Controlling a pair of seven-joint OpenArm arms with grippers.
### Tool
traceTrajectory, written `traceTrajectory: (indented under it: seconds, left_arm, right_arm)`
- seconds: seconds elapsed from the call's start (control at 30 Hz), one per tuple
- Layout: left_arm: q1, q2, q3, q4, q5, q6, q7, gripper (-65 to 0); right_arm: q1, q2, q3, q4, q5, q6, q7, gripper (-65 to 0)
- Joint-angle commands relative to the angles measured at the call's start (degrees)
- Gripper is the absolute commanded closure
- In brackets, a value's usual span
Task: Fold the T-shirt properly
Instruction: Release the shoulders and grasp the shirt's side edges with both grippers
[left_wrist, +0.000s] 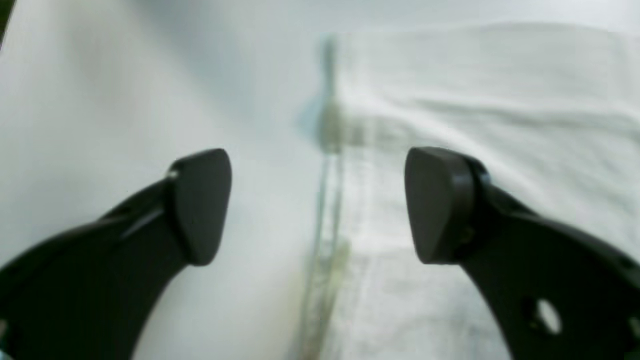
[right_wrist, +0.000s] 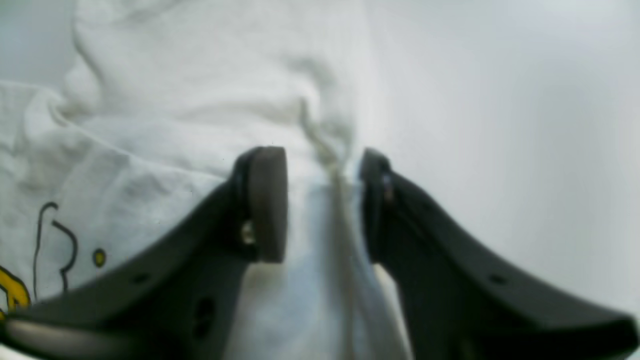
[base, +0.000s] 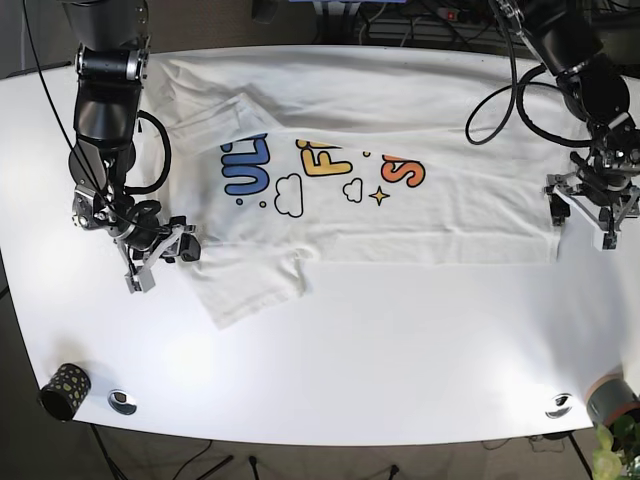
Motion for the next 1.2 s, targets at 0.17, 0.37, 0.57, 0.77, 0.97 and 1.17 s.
traceTrajectory:
  seconds: [0.17, 0.37, 0.57, 0.77, 0.97, 1.17]
  left_arm:
    - [-10.5, -2.89, -0.18, -14.05, -1.43, 1.56, -1.68, -54.0]
    - [-15.42, -3.68, 0.17, -22.58, -1.43, 1.21, -1.68, -54.0]
    - [-16.65, -3.51, 0.17, -25.39, -1.61, 1.12, -3.43, -54.0]
    - [-18.59, -3.51, 0.17, -32.69, -1.78, 1.03, -4.93, -54.0]
    - [-19.03, -3.6, 0.17, -35.15, -1.69, 1.03, -6.95, -50.6]
    - [-19.11, -3.51, 0.17, -35.41, -1.69, 1.03, -6.95, -17.9]
  right_arm:
    - [1.53, 0.74, 0.08, 0.74, 0.66, 0.24, 0.78, -7.1]
    - [1.53, 0.74, 0.08, 0.74, 0.66, 0.24, 0.78, -7.1]
    - [1.53, 0.74, 0.08, 0.74, 0.66, 0.24, 0.78, -7.1]
    - [1.53, 0.74, 0.08, 0.74, 0.66, 0.24, 0.78, -7.1]
    - [1.53, -0.05, 0.08, 0.74, 0.75, 0.24, 0.78, -7.1]
    - [1.44, -0.31, 0.08, 0.74, 0.75, 0.24, 0.78, -7.1]
